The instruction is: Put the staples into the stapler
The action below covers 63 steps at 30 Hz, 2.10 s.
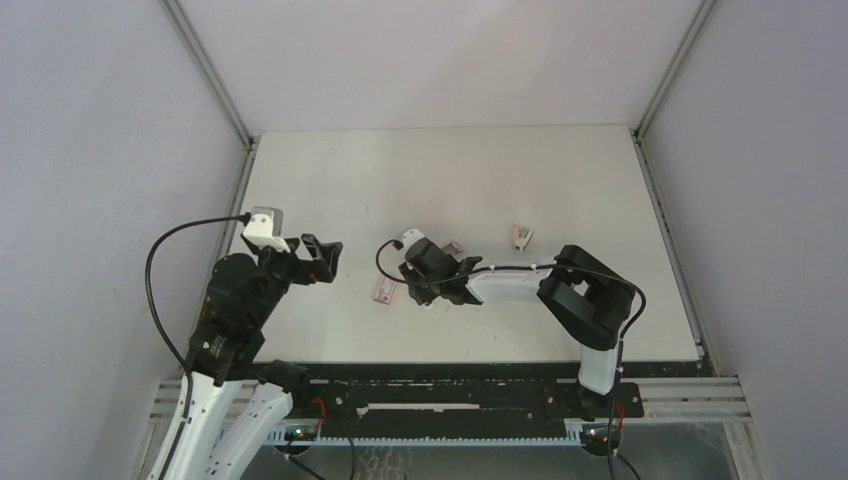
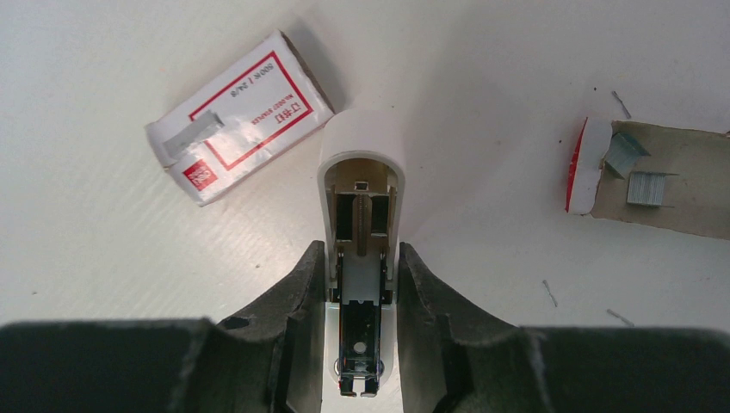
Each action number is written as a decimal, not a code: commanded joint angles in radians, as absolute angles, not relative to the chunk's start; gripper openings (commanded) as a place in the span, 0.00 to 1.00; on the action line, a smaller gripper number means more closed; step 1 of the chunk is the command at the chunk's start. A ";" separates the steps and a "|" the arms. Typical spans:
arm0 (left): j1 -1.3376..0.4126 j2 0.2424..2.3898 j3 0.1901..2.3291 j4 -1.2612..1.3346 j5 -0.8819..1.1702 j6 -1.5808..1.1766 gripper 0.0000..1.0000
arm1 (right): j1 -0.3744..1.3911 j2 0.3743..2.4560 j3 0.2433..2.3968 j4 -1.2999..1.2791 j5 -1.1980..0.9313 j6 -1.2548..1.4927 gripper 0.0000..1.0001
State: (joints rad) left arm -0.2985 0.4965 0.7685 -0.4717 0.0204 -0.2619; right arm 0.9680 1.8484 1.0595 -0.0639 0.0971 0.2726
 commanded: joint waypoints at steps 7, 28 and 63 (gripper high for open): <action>-0.289 0.494 0.803 -0.478 -0.041 -0.201 1.00 | 0.957 1.884 1.097 -0.014 0.122 0.219 0.15; -0.289 0.468 0.782 -0.481 -0.099 -0.192 1.00 | 0.981 1.635 0.967 -0.013 0.156 0.193 0.49; -0.276 0.408 0.730 -0.488 -0.216 -0.239 1.00 | 0.151 1.689 1.096 -0.348 0.010 0.562 0.35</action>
